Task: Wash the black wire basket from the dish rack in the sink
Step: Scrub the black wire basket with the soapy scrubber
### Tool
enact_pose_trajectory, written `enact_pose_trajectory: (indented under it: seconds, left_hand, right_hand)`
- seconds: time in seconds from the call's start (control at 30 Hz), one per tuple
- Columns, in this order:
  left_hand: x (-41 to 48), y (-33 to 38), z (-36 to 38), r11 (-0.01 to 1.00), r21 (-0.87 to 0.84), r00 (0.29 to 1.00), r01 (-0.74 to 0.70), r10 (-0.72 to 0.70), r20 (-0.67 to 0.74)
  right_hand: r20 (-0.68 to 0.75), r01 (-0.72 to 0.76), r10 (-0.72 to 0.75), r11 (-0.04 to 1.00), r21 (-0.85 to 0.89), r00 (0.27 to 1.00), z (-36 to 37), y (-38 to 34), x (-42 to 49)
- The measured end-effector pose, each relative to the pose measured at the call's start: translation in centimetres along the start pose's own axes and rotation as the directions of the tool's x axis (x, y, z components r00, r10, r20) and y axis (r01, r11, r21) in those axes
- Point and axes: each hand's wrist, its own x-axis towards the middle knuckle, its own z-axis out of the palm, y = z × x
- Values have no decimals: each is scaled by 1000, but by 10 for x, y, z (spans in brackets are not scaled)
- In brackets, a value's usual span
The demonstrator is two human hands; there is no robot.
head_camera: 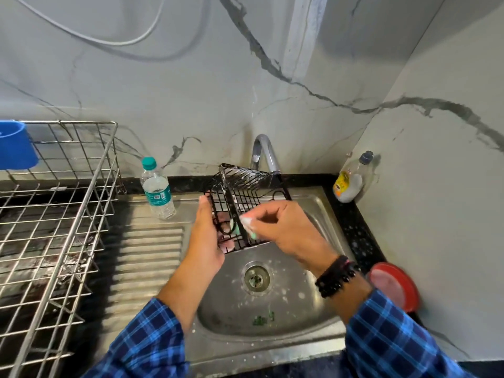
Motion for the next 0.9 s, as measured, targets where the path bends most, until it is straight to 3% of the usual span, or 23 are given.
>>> enact_pose_trajectory:
  seconds: [0.1,0.13,0.17,0.23,0.3,0.33,0.43,0.5,0.53,0.6,0.67,0.77,0.9]
  left_hand:
    - [-2,4,-2,995,96,999,39,-36,-26]
    - [-5,1,0,991,134,999,30,-32,10]
    - [-8,-3,3,987,157,998,38,-44,37]
    - [-14,-8,10,978,200,997,50,-61,49]
    - [-14,-15,15,972,229,998,45,-56,41]
    - [-13,-18,17,967,252,998,37,-48,41]
    - [-17,-22,26,957,287,998,39,-52,36]
    - [-17,-22,29,957,288,997,42,-60,53]
    - [-17,-21,30,956,292,997,39,-58,57]
    - [-15,-18,28,956,292,997,16,-37,64]
    - [-17,-15,28,955,296,994,-14,-18,105]
    - [-22,-15,37,951,309,985,-29,-25,169]
    - [-25,-14,46,968,249,978,-3,-49,201]
  right_hand:
    - [254,-93,124,987,-128,959,-21,6,-7]
    - [264,-105,147,980,-168,953,-28,8,-6]
    - [206,-123,156,979,-165,966,-34,9,-3]
    - [-97,-109,101,990,-88,990,-36,8,5]
    - [-363,32,-80,990,-138,928,-29,3,9]
    - [-396,85,-186,963,-257,899,-24,1,11]
    - [-210,121,-371,697,-707,904,-16,1,12]
    - [-49,138,-318,540,-830,947,-14,10,5]
    - [30,170,-269,515,-840,963,-13,15,-1]
    - [136,252,-240,564,-787,961,-16,20,-12]
    - [58,260,-325,622,-739,944,-25,16,-14]
    - [-149,268,-527,631,-728,836,-34,5,11]
    - [-44,255,-475,546,-798,879,-17,6,19]
